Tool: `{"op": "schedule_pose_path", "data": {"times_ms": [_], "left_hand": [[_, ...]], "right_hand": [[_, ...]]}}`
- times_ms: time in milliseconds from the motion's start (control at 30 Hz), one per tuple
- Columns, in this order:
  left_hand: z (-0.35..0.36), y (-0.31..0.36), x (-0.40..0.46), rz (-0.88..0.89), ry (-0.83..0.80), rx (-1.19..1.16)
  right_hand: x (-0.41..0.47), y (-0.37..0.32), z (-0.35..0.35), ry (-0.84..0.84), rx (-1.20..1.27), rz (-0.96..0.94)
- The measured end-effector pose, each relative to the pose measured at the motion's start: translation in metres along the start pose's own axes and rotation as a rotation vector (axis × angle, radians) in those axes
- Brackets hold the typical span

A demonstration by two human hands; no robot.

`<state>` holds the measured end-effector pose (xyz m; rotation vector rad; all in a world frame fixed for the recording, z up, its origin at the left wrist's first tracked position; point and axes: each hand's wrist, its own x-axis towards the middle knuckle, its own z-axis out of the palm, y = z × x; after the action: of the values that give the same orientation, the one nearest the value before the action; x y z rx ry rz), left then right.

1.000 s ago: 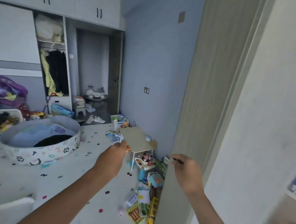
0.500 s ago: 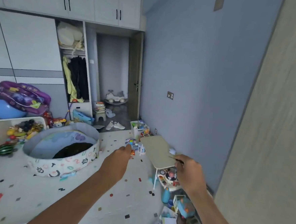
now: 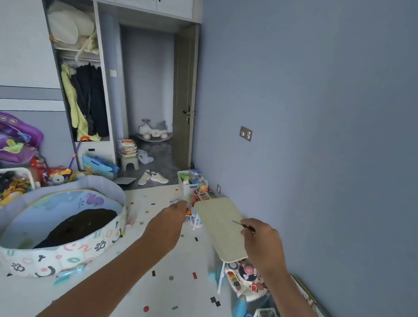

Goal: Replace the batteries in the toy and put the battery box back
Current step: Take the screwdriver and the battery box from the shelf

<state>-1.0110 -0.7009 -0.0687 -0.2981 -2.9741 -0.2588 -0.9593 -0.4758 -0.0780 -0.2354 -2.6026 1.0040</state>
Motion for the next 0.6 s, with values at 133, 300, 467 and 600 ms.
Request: {"op": "schedule_pose_path", "data": {"times_ms": [133, 300, 467, 600], "left_hand": [[0.025, -0.026, 0.097, 0.104, -0.014, -0.042], [0.055, -0.046, 0.207, 0.163, -0.037, -0.004], [0.103, -0.051, 0.320, 0.239, -0.095, -0.123], [0.153, -0.050, 0.422, 0.235, -0.204, -0.243]], "right_hand": [[0.072, 0.001, 0.050, 0.049, 0.018, 0.079], [0.161, 0.006, 0.102, 0.064, 0.067, 0.166], [0.258, 0.034, 0.151, 0.113, 0.114, 0.226], [0.337, 0.068, 0.188, 0.127, 0.152, 0.290]]}}
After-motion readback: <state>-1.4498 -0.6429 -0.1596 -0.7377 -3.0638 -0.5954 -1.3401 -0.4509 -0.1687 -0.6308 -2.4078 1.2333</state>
